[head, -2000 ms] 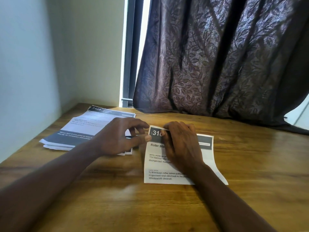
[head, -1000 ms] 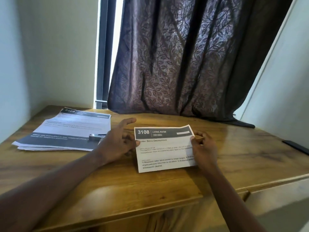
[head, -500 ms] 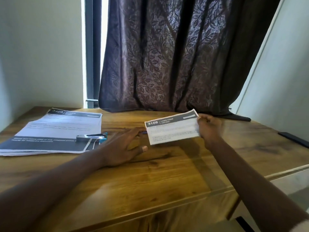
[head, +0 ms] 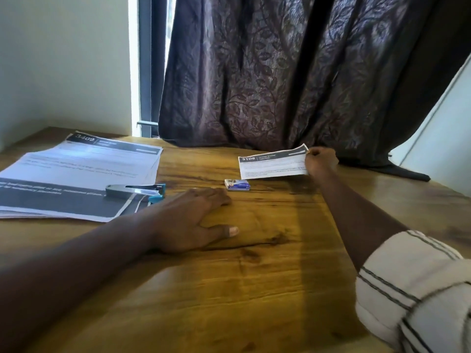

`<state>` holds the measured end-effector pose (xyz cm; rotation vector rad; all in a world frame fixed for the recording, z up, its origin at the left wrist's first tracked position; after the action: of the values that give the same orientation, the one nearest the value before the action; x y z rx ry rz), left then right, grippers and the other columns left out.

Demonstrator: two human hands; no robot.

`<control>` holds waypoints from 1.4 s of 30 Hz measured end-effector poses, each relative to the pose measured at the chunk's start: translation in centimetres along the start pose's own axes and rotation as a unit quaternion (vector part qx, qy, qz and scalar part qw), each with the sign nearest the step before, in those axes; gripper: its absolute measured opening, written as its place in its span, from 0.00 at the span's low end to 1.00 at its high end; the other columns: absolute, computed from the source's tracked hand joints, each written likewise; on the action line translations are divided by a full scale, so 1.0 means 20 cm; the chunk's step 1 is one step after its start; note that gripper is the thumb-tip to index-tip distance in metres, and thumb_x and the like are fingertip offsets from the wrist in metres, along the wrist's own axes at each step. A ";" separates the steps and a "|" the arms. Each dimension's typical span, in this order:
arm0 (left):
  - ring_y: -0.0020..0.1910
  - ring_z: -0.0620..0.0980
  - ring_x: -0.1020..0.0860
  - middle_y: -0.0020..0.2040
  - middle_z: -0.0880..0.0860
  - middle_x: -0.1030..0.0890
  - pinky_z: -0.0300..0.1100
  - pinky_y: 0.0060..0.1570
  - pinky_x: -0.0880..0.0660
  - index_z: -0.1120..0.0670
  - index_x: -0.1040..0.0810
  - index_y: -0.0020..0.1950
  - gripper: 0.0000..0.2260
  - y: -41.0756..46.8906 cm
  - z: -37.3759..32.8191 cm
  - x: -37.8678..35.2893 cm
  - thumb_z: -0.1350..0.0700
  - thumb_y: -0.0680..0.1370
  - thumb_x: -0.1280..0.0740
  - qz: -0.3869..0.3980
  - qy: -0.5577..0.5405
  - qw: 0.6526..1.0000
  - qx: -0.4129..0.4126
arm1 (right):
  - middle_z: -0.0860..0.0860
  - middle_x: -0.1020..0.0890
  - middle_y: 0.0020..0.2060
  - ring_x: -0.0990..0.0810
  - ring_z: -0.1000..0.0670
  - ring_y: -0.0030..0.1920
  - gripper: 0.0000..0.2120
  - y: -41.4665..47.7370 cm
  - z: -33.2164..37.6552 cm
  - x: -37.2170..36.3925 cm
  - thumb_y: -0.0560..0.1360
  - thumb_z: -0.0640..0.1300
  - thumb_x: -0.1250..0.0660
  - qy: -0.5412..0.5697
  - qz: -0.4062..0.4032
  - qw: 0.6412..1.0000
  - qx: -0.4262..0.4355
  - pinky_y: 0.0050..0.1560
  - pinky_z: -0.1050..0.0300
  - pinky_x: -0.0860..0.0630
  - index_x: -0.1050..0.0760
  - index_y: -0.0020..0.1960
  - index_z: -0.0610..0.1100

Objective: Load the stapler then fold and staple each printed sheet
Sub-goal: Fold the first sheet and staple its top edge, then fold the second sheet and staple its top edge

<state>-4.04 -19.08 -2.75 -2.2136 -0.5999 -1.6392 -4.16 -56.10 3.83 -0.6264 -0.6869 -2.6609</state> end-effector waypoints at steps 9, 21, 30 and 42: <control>0.81 0.44 0.42 0.83 0.42 0.42 0.48 0.80 0.44 0.41 0.44 0.82 0.42 0.00 -0.03 0.01 0.23 0.72 0.50 -0.023 0.017 0.999 -0.017 | 0.44 0.18 0.60 0.21 0.39 0.62 0.14 -0.01 -0.07 -0.17 0.76 0.44 0.34 -0.334 0.076 0.932 0.120 0.58 0.49 0.24 0.18 0.60 0.50; 0.78 0.45 0.36 0.80 0.45 0.36 0.47 0.78 0.40 0.45 0.37 0.80 0.33 -0.03 -0.04 0.07 0.31 0.79 0.41 -0.071 0.014 0.996 -0.045 | 0.43 0.25 0.59 0.28 0.40 0.58 0.18 -0.35 0.30 0.01 0.80 0.51 0.40 -0.288 -0.108 0.895 0.323 0.60 0.41 0.33 0.28 0.68 0.48; 0.60 0.46 0.21 0.59 0.49 0.16 0.42 0.63 0.26 0.50 0.15 0.57 0.12 -0.39 0.27 0.61 0.46 0.77 0.29 -0.442 -0.042 0.896 -0.018 | 0.49 0.21 0.50 0.23 0.48 0.51 0.17 -1.25 0.88 -0.26 0.79 0.52 0.39 0.062 0.145 0.867 0.473 0.55 0.47 0.25 0.22 0.62 0.45; 0.68 0.61 0.28 0.70 0.57 0.24 0.57 0.63 0.31 0.49 0.28 0.70 0.32 -0.72 1.21 0.52 0.28 0.76 0.42 -0.261 0.053 0.857 0.441 | 0.53 0.19 0.49 0.24 0.53 0.51 0.17 -1.66 1.04 -0.70 0.74 0.61 0.29 -0.009 0.340 0.822 0.458 0.51 0.49 0.23 0.17 0.56 0.51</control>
<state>11.15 6.60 0.36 -1.3215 -1.6316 -1.2547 1.28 -14.87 0.83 -0.4671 -1.3065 -1.4189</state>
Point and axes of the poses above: each hand's wrist, its own y-axis towards the middle knuckle, its own x-axis out of the back of the hand, z = x × y, the point moved 9 cm from there along y, towards the middle knuckle
